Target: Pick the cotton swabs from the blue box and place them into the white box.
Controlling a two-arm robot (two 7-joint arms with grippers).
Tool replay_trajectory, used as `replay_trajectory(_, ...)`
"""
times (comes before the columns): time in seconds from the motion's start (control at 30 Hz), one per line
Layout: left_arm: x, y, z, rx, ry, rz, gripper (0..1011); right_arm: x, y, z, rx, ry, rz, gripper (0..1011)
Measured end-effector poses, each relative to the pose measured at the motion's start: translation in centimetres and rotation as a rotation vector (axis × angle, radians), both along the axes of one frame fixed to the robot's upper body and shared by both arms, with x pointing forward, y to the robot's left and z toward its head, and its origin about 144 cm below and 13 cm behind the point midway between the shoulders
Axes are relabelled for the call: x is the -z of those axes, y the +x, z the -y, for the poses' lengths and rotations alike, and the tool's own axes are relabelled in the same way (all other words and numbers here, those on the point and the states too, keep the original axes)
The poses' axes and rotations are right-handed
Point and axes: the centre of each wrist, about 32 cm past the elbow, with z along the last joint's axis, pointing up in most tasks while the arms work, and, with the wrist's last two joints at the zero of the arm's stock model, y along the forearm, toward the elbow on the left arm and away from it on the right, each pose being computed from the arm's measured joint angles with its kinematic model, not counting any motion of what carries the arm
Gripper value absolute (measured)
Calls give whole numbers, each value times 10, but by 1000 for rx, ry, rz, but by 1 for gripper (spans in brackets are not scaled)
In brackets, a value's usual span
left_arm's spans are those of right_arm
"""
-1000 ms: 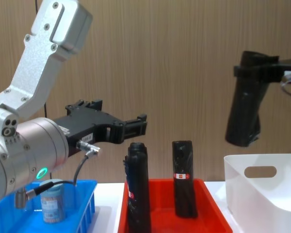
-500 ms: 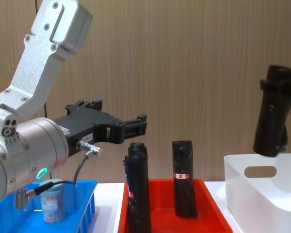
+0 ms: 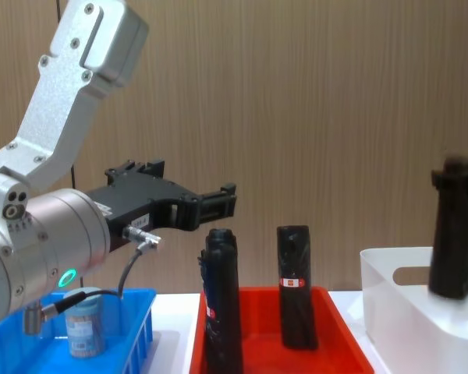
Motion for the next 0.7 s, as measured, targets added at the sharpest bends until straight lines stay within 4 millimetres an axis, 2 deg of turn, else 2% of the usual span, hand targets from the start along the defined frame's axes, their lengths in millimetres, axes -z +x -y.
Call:
replay_trajectory(0.4,0,0,0,0,0,0,1004,11,2,2,14,-2,-25,926)
replay_trajectory(0.53,0,0,0,0,0,0,1004,13,2,3,15,-2,-27,1002)
replay_trajectory(0.7,0,0,0,0,0,0,1004,15,2,4,16,-1,-29,1002)
